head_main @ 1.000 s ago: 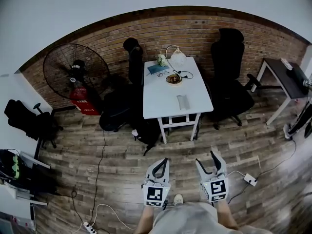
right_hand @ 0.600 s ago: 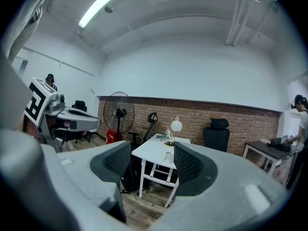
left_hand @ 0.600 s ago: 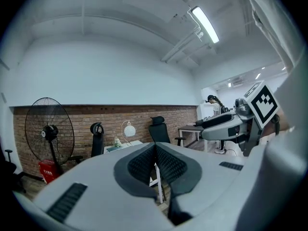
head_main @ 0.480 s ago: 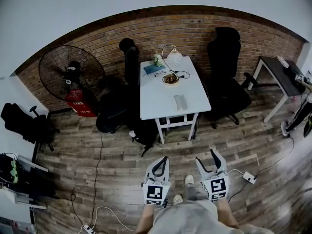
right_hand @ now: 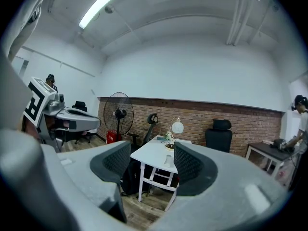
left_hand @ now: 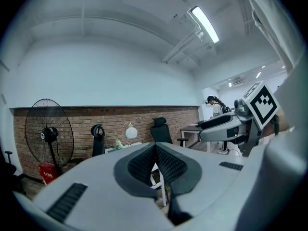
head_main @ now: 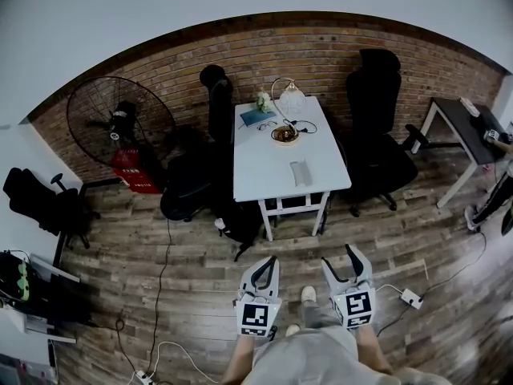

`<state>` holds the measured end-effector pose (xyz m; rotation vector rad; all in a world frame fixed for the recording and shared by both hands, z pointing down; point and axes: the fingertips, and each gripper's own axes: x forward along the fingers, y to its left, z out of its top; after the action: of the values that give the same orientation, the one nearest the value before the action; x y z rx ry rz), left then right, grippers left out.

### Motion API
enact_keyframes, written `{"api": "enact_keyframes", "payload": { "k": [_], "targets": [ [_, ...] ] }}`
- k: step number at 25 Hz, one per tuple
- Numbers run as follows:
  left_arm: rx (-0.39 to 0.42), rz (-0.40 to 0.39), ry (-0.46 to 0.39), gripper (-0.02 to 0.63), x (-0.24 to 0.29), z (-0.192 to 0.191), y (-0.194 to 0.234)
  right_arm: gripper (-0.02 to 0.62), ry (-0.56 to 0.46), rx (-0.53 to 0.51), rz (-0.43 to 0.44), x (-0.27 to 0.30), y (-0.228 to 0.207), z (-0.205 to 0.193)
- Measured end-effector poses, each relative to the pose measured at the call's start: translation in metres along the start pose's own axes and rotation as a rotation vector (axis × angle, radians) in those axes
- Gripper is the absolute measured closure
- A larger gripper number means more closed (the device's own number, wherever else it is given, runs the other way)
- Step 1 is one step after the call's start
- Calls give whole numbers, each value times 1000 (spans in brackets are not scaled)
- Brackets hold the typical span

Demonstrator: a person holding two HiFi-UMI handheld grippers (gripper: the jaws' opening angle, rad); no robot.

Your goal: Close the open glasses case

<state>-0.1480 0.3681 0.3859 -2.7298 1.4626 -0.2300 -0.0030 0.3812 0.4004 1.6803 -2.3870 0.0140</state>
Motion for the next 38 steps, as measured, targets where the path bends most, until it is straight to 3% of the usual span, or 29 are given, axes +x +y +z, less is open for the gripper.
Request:
{"api": "enact_keyframes", "payload": {
  "k": [10,38],
  "targets": [
    [-6,11,41,601,47,-8,14,313,16,32,13,45,-28,-4],
    [61,77,98,601,222,21,30,313,-26,94,105,171,-161,9]
  ]
}}
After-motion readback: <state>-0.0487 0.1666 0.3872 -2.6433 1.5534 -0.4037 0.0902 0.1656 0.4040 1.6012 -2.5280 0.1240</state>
